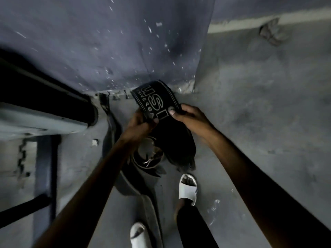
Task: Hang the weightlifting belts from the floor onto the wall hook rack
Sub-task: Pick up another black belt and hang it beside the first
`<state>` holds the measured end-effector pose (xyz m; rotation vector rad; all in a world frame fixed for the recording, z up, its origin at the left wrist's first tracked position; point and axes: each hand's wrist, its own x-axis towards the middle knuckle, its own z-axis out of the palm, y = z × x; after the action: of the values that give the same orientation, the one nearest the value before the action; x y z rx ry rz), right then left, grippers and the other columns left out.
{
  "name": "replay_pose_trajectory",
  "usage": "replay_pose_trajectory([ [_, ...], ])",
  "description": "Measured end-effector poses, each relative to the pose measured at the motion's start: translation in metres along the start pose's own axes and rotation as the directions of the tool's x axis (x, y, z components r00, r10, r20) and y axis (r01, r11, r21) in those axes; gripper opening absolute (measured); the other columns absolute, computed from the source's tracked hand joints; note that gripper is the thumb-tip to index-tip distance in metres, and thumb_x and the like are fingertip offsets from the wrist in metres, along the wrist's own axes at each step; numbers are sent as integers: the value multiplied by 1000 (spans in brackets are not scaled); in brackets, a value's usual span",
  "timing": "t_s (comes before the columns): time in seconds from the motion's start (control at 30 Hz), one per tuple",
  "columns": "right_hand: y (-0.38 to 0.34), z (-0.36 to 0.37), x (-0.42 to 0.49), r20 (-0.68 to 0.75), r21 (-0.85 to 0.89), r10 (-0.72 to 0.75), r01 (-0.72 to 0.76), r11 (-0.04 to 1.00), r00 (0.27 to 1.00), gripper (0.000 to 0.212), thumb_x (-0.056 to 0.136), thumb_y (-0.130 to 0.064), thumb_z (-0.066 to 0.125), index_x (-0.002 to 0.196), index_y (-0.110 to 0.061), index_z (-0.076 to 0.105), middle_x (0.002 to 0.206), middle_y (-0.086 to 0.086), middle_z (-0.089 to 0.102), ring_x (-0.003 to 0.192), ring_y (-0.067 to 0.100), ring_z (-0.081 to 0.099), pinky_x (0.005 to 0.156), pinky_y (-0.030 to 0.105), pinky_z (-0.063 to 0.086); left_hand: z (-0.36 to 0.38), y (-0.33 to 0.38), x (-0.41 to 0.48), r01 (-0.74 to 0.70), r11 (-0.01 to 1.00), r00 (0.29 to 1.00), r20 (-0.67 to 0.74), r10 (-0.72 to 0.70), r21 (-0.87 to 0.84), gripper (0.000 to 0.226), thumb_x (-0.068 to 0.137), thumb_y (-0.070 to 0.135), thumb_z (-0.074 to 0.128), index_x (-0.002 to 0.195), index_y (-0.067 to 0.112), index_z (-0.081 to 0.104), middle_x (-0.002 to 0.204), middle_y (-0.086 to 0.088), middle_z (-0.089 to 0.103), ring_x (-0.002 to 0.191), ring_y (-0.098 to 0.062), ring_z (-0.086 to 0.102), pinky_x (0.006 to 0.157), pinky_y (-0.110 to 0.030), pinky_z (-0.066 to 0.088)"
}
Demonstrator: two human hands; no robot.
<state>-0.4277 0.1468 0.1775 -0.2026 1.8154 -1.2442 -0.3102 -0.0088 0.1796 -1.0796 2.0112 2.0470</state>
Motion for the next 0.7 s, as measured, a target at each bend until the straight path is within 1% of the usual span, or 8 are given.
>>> replay_pose_trajectory([
  [0.1, -62, 15, -52, -28, 135, -85, 88, 987, 996, 28, 95, -23, 69, 122, -17, 71, 114, -3, 77, 108, 7, 70, 95, 22, 54, -26, 66, -52, -78, 995, 996, 51, 75, 66, 56, 78, 15, 65, 131, 0, 53, 120, -9, 68, 107, -17, 64, 96, -35, 50],
  [0.17, -106, 25, -90, -42, 143, -144, 149, 979, 989, 32, 93, -13, 69, 125, -12, 69, 118, 3, 75, 114, 14, 69, 102, 27, 51, -42, 109, -89, -122, 987, 992, 59, 116, 103, 58, 80, 14, 66, 135, 5, 52, 128, -12, 65, 117, -22, 61, 102, -37, 48],
  [0.23, -153, 30, -138, -92, 142, -203, 215, 966, 975, 28, 92, -10, 70, 119, -13, 71, 114, 2, 76, 113, 17, 69, 101, 31, 51, -57, 157, -131, -190, 974, 979, 99, 178, 126, 58, 81, 7, 66, 137, 8, 51, 129, -10, 65, 119, -22, 60, 101, -37, 49],
  [0.33, -227, 37, -217, -165, 163, -301, 327, 931, 939, 20, 92, -7, 68, 109, -15, 73, 106, 0, 78, 108, 19, 71, 99, 31, 53, -74, 237, -200, -305, 947, 941, 184, 283, 104, 52, 90, -9, 59, 138, 6, 47, 120, -5, 64, 104, -12, 64, 83, -20, 55],
  [0.4, -285, 42, -275, -211, 187, -382, 421, 888, 900, 25, 92, -3, 63, 113, -12, 73, 109, 5, 78, 108, 23, 72, 98, 34, 55, -86, 301, -252, -398, 914, 899, 234, 370, 85, 45, 93, -6, 58, 135, 5, 48, 114, -2, 65, 92, -1, 67, 72, -14, 53],
  [0.47, -343, 46, -332, -242, 235, -449, 501, 833, 860, 28, 92, 2, 59, 115, -10, 72, 110, 8, 78, 104, 24, 73, 94, 36, 57, -96, 363, -301, -482, 874, 854, 260, 451, 66, 42, 94, 1, 61, 134, 5, 52, 117, -3, 69, 95, -4, 69, 74, -17, 54],
  [0.57, -424, 49, -409, -261, 279, -531, 590, 758, 806, 28, 92, 3, 58, 115, -8, 71, 108, 10, 78, 97, 22, 73, 89, 36, 59, -108, 447, -371, -578, 815, 801, 226, 555, 48, 37, 96, 10, 60, 132, 6, 55, 120, -5, 70, 98, -8, 69, 80, -19, 53],
  [0.7, -520, 52, -504, -288, 302, -629, 692, 656, 722, 27, 93, 3, 57, 117, -3, 69, 106, 13, 77, 91, 21, 73, 77, 30, 60, -118, 541, -472, -701, 711, 711, 144, 689, 61, 31, 97, 16, 60, 127, 5, 60, 103, 2, 72, 80, 4, 68, 69, -11, 51],
])
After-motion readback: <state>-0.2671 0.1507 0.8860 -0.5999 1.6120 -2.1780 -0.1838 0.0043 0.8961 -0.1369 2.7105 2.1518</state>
